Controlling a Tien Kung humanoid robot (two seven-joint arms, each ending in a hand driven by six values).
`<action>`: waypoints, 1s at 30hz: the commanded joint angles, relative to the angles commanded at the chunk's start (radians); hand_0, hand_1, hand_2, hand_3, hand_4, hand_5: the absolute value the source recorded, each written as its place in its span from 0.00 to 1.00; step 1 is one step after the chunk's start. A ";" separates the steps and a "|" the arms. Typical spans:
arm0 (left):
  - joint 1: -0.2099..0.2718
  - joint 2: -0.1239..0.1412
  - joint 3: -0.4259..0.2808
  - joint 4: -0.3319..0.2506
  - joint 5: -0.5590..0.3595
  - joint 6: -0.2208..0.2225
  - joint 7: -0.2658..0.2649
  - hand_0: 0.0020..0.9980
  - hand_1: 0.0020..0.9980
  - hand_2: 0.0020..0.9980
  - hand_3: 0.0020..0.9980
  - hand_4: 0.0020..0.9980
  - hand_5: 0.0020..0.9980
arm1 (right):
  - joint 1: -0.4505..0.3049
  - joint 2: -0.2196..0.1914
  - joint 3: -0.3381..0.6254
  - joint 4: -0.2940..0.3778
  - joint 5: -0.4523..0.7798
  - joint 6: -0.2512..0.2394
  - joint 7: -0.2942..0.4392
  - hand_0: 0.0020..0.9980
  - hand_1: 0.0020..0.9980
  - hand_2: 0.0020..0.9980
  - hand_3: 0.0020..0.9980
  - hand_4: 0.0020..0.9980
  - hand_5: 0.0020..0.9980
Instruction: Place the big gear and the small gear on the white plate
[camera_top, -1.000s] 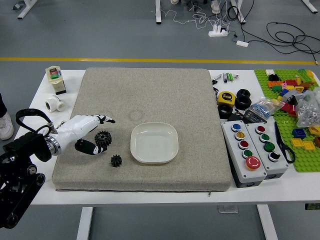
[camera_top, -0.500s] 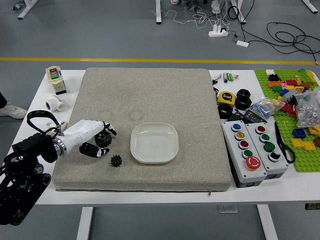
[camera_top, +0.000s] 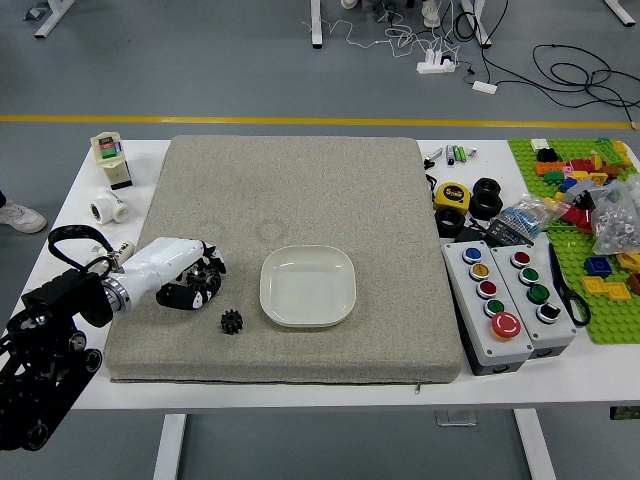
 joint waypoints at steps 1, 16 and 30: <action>0.001 0.001 -0.002 -0.002 0.000 -0.001 -0.002 0.30 0.31 0.43 0.54 0.00 0.00 | 0.000 0.000 -0.001 0.000 0.001 0.000 0.000 0.66 0.67 0.75 0.56 0.75 0.61; -0.001 0.004 -0.004 -0.075 0.000 0.041 -0.015 0.30 0.30 0.42 0.52 0.00 0.00 | 0.005 -0.001 0.001 0.000 0.003 -0.001 0.001 0.66 0.67 0.75 0.56 0.75 0.61; -0.014 -0.012 0.020 -0.135 0.000 0.055 -0.019 0.30 0.31 0.42 0.53 0.00 0.00 | 0.008 -0.002 -0.001 0.000 0.005 -0.001 0.001 0.66 0.67 0.75 0.56 0.75 0.61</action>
